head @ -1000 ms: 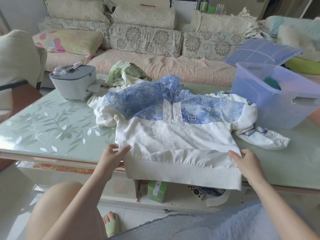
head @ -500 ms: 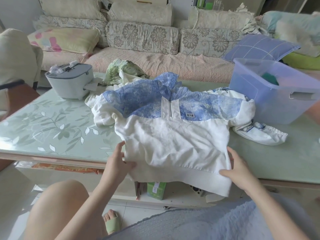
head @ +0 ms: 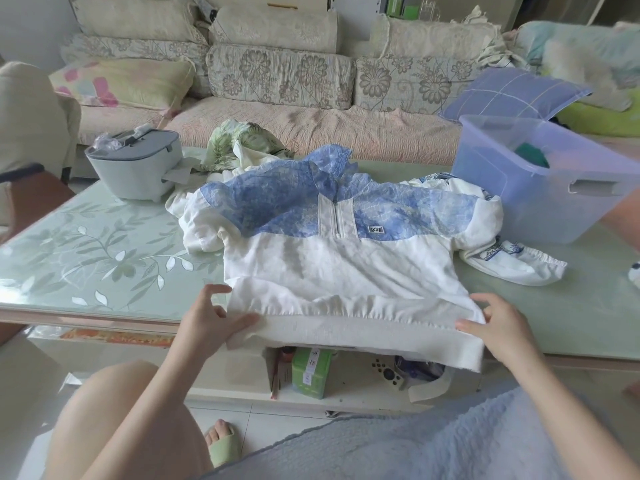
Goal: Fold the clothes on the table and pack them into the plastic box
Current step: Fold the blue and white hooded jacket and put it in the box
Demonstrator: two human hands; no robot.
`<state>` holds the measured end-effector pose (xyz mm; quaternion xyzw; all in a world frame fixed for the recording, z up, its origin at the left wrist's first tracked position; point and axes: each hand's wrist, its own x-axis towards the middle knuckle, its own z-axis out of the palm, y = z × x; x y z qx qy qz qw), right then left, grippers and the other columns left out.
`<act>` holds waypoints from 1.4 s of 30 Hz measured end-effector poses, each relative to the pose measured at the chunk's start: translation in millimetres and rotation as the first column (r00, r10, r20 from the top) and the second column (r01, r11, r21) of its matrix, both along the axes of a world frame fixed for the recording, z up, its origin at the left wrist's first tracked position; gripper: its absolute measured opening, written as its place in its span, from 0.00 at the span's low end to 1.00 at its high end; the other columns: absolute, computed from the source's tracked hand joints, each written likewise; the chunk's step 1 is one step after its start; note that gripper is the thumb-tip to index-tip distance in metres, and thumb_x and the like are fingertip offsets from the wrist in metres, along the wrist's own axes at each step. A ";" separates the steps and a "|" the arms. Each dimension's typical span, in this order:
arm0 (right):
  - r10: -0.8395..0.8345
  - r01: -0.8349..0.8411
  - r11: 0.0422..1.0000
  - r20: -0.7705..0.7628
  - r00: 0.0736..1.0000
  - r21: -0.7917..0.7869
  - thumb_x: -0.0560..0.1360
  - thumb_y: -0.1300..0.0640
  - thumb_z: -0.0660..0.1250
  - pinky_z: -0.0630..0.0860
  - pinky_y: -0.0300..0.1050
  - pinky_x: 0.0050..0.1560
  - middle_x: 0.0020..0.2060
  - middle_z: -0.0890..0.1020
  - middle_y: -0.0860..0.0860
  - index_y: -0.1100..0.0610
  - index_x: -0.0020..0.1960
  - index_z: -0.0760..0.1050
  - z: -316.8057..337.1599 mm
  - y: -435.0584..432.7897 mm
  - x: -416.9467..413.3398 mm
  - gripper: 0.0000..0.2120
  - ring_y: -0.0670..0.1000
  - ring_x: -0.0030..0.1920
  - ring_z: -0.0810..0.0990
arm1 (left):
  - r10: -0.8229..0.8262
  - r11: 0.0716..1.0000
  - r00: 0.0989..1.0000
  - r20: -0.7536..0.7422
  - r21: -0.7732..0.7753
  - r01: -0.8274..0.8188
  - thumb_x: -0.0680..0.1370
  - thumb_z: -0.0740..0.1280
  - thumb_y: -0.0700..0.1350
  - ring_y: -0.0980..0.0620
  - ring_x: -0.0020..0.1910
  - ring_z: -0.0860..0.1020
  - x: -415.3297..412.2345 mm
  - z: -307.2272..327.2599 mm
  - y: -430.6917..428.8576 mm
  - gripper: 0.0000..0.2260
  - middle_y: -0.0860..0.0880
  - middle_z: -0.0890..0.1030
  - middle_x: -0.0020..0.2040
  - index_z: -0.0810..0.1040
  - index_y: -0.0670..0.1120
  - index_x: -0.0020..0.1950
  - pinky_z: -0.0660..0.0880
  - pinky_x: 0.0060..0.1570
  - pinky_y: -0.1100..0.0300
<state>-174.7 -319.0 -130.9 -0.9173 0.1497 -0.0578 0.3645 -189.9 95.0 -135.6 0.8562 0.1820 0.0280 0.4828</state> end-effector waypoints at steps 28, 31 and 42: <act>0.078 -0.067 0.936 0.020 0.997 -0.346 0.71 0.57 0.74 0.66 0.46 0.50 0.49 0.73 0.55 0.57 0.56 0.81 -19.2 14.6 -2.7 0.14 0.57 0.52 0.70 | -0.106 0.895 0.991 0.075 0.442 0.062 0.70 0.75 0.52 0.42 0.58 0.74 -12.5 -16.7 -14.2 0.14 0.42 0.63 0.68 0.80 0.51 0.53 0.69 0.60 0.51; 0.162 -0.062 0.865 0.159 0.974 -0.498 0.72 0.51 0.72 0.61 0.54 0.66 0.67 0.71 0.58 0.54 0.60 0.79 -14.0 25.4 5.2 0.18 0.60 0.65 0.65 | -0.258 0.808 0.938 0.231 0.584 0.079 0.75 0.68 0.54 0.41 0.72 0.62 0.6 -15.3 -22.0 0.21 0.43 0.58 0.75 0.74 0.51 0.66 0.64 0.68 0.44; 0.395 -0.513 0.773 -0.351 0.849 -0.372 0.80 0.38 0.44 0.45 0.46 0.75 0.77 0.45 0.42 0.41 0.77 0.48 -29.4 48.9 28.0 0.26 0.43 0.76 0.43 | -0.437 0.637 0.884 -0.168 0.636 0.435 0.82 0.52 0.56 0.50 0.76 0.54 43.3 -34.8 -22.5 0.24 0.52 0.53 0.78 0.57 0.51 0.76 0.56 0.70 0.54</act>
